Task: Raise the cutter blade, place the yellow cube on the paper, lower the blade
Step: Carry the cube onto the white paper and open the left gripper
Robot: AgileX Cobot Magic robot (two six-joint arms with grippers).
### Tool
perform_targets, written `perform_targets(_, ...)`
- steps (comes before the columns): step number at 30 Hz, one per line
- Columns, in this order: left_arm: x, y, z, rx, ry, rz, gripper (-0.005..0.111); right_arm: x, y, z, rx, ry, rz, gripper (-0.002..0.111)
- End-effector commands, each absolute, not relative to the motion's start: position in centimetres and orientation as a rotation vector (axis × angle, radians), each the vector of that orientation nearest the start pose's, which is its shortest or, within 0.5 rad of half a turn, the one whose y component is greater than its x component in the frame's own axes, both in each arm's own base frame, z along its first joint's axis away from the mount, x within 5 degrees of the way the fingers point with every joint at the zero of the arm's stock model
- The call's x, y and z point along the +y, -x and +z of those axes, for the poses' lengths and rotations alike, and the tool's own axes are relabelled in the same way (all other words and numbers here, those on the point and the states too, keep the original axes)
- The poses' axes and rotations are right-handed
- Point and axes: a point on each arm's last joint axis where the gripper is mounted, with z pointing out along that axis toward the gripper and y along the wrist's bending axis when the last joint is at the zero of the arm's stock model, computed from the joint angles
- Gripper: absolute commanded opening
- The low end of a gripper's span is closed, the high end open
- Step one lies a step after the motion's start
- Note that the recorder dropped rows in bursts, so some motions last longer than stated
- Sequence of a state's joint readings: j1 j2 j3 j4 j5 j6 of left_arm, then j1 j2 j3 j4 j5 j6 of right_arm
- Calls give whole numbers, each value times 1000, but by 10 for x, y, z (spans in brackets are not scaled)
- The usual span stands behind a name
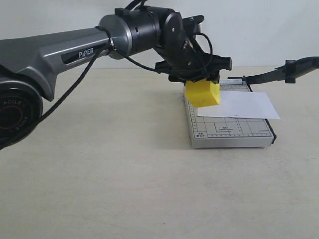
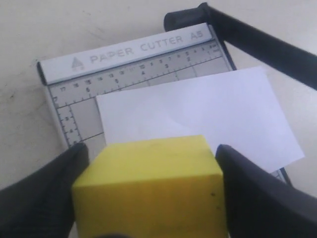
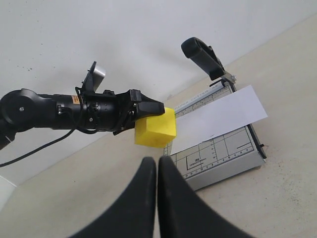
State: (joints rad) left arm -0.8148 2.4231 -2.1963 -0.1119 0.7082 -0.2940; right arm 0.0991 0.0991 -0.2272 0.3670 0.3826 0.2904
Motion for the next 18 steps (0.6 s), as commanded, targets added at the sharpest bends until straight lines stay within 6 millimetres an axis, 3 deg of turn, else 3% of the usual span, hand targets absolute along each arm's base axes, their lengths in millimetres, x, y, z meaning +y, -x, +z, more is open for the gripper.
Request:
perform_targets(1, -416, -369, 206, 2354, -579, -668, 4, 17, -50, 252, 1713, -352, 645, 1)
perform_targets(6, -419, -368, 193, 2377, -584, -663, 4, 17, -50, 252, 1713, -352, 645, 1)
perform_targets(18, -419, -369, 189, 2381, -595, -651, 7, 17, -50, 252, 1715, -352, 645, 1)
